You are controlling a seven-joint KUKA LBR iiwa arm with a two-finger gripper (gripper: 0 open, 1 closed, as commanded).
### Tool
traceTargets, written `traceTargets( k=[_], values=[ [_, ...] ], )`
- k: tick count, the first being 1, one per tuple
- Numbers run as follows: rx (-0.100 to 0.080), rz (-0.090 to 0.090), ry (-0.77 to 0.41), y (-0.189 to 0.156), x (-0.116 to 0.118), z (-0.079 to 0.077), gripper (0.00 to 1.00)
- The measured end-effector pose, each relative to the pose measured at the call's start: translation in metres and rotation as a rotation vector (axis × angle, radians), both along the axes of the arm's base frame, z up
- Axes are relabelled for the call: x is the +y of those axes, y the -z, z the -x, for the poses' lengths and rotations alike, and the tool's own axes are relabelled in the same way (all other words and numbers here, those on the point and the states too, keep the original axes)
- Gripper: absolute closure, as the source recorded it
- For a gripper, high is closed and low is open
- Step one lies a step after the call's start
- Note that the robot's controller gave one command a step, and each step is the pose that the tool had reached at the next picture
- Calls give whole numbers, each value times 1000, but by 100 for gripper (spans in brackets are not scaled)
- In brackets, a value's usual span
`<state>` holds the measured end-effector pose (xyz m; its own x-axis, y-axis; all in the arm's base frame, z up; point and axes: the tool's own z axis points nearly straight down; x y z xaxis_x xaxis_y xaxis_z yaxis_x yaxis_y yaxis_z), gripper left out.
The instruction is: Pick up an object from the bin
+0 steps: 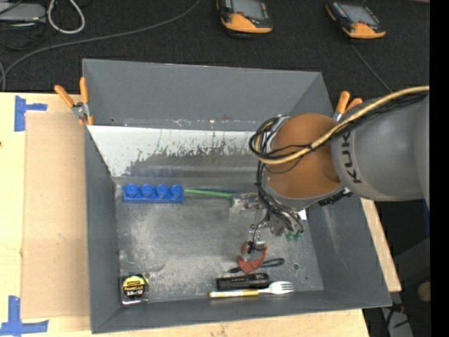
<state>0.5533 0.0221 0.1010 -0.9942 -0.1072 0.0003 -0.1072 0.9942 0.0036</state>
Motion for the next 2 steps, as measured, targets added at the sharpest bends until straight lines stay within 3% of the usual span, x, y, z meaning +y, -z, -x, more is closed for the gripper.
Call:
traceTargets(
  k=[1, 2],
  values=[
    [4, -1, -384, -1, -22, 18, 0],
    [-6, -1, -520, 32, -35, 57, 0]
  ],
)
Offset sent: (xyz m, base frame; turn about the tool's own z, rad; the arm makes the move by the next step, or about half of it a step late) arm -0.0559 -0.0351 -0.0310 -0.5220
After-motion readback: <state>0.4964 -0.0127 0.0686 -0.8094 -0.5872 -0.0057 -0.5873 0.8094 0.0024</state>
